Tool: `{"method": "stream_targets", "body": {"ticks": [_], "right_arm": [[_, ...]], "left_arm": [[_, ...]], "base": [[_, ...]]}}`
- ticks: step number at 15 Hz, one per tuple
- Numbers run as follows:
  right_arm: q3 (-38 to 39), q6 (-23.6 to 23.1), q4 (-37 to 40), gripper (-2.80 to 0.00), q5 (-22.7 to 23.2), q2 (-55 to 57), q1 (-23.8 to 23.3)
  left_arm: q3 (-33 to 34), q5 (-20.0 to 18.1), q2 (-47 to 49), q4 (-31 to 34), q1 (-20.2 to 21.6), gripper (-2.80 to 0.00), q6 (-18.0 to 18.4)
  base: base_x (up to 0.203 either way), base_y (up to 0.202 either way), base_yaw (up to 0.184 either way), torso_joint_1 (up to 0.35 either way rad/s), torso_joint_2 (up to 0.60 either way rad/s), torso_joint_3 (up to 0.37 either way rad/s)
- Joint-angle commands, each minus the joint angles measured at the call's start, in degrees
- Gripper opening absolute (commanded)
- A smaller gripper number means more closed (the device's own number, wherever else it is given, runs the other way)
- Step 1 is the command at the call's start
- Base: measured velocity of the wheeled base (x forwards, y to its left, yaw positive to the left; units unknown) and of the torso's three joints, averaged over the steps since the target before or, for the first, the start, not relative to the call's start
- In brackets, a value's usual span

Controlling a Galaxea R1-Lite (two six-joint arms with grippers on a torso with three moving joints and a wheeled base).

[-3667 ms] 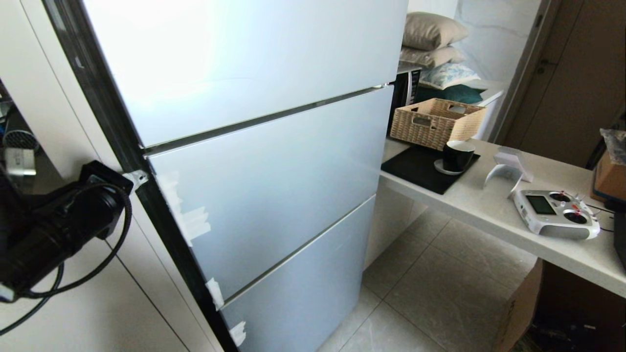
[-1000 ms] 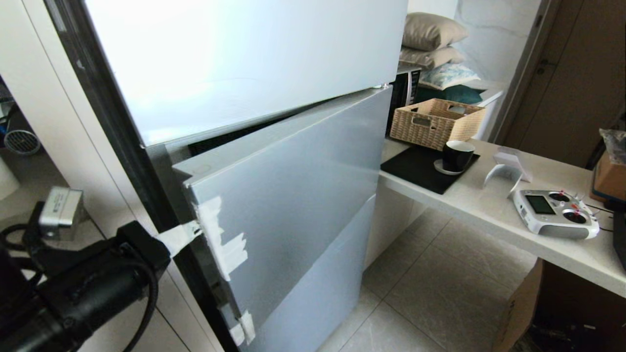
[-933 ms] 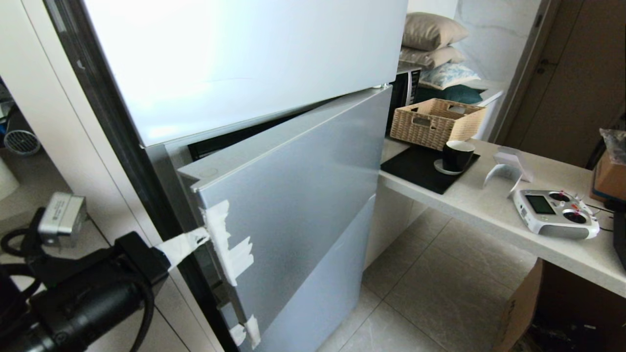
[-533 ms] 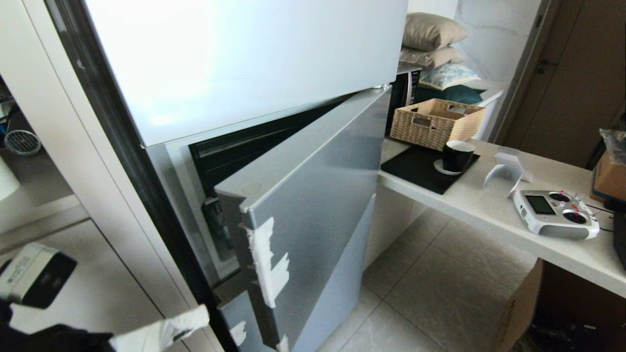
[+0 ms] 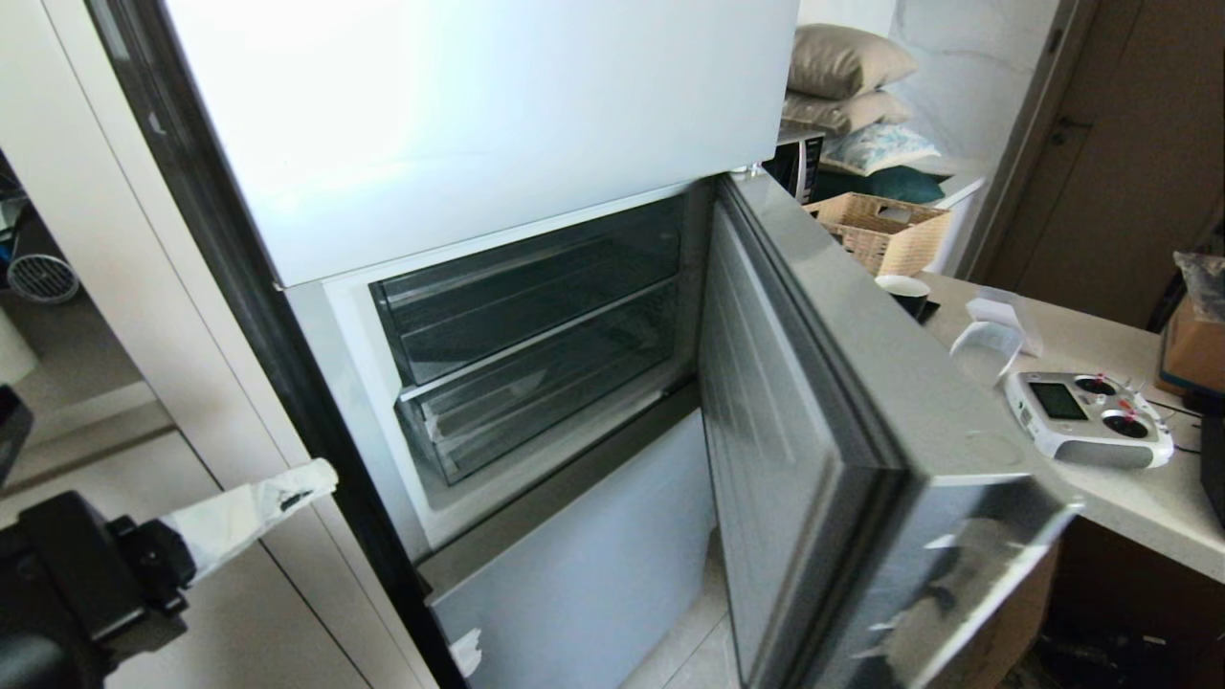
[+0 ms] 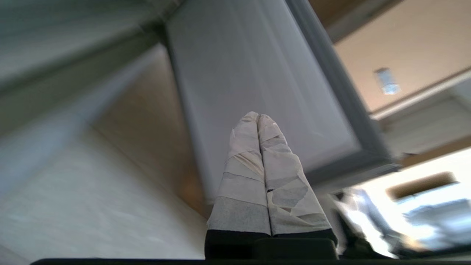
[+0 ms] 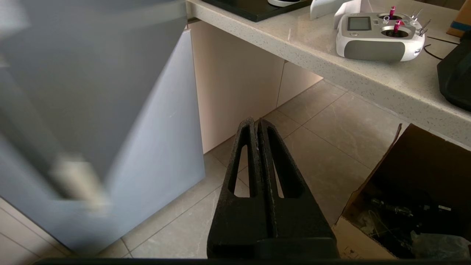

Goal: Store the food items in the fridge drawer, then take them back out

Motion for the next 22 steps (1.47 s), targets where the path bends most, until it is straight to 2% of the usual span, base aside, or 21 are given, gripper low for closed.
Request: {"method": "stream_targets", "body": {"ticks": [1, 3, 5, 7, 8, 9, 11, 12, 14, 16, 18, 20, 21, 22], "right_arm": [[0.0, 0.0, 0.0, -2.80, 0.0, 0.0, 0.0], [0.0, 0.0, 0.0, -2.80, 0.0, 0.1, 0.0], [0.0, 0.0, 0.0, -2.80, 0.0, 0.0, 0.0], [0.0, 0.0, 0.0, -2.80, 0.0, 0.0, 0.0], [0.0, 0.0, 0.0, -2.80, 0.0, 0.1, 0.0], [0.0, 0.0, 0.0, -2.80, 0.0, 0.0, 0.0], [0.0, 0.0, 0.0, -2.80, 0.0, 0.0, 0.0], [0.0, 0.0, 0.0, -2.80, 0.0, 0.1, 0.0], [0.0, 0.0, 0.0, -2.80, 0.0, 0.0, 0.0], [0.0, 0.0, 0.0, -2.80, 0.0, 0.0, 0.0], [0.0, 0.0, 0.0, -2.80, 0.0, 0.0, 0.0], [0.0, 0.0, 0.0, -2.80, 0.0, 0.0, 0.0], [0.0, 0.1, 0.0, -2.80, 0.0, 0.0, 0.0], [0.0, 0.1, 0.0, -2.80, 0.0, 0.0, 0.0]], "left_arm": [[1.2, 2.8, -3.5, 0.5, 0.6, -2.80, 7.1], [3.4, 9.0, -8.1, 3.4, 0.6, -2.80, 16.2], [4.9, 14.5, -13.6, 8.1, 0.6, -2.80, 22.1], [5.3, 19.2, -19.9, 13.9, 1.2, -2.80, 26.1], [5.6, 20.9, -21.4, 16.2, 3.1, -2.80, 27.6], [6.3, 21.7, -22.9, 17.0, 6.8, -2.80, 29.5], [8.6, 23.5, -27.5, 18.5, 14.5, -2.80, 35.5], [9.4, 24.1, -30.1, 19.5, 18.2, -2.80, 37.2], [10.7, 24.4, -34.9, 23.0, 22.6, -2.80, 39.2], [12.5, 23.3, -39.4, 26.3, 23.2, -2.80, 40.4], [16.7, 20.0, -43.2, 28.6, 23.3, -2.80, 41.4], [20.7, 16.1, -47.7, 29.6, 23.6, -2.80, 44.9], [20.5, 13.4, -49.6, 32.1, 23.8, -2.80, 45.7], [19.8, 12.2, -51.2, 34.9, 23.9, -2.80, 46.1]], "base": [[0.000, 0.000, 0.000, 0.000, 0.00, 0.000], [0.000, 0.000, 0.000, 0.000, 0.00, 0.000], [0.000, 0.000, 0.000, 0.000, 0.00, 0.000], [0.000, 0.000, 0.000, 0.000, 0.00, 0.000], [0.000, 0.000, 0.000, 0.000, 0.00, 0.000], [0.000, 0.000, 0.000, 0.000, 0.00, 0.000], [0.000, 0.000, 0.000, 0.000, 0.00, 0.000], [0.000, 0.000, 0.000, 0.000, 0.00, 0.000], [0.000, 0.000, 0.000, 0.000, 0.00, 0.000], [0.000, 0.000, 0.000, 0.000, 0.00, 0.000], [0.000, 0.000, 0.000, 0.000, 0.00, 0.000], [0.000, 0.000, 0.000, 0.000, 0.00, 0.000], [0.000, 0.000, 0.000, 0.000, 0.00, 0.000], [0.000, 0.000, 0.000, 0.000, 0.00, 0.000]]}}
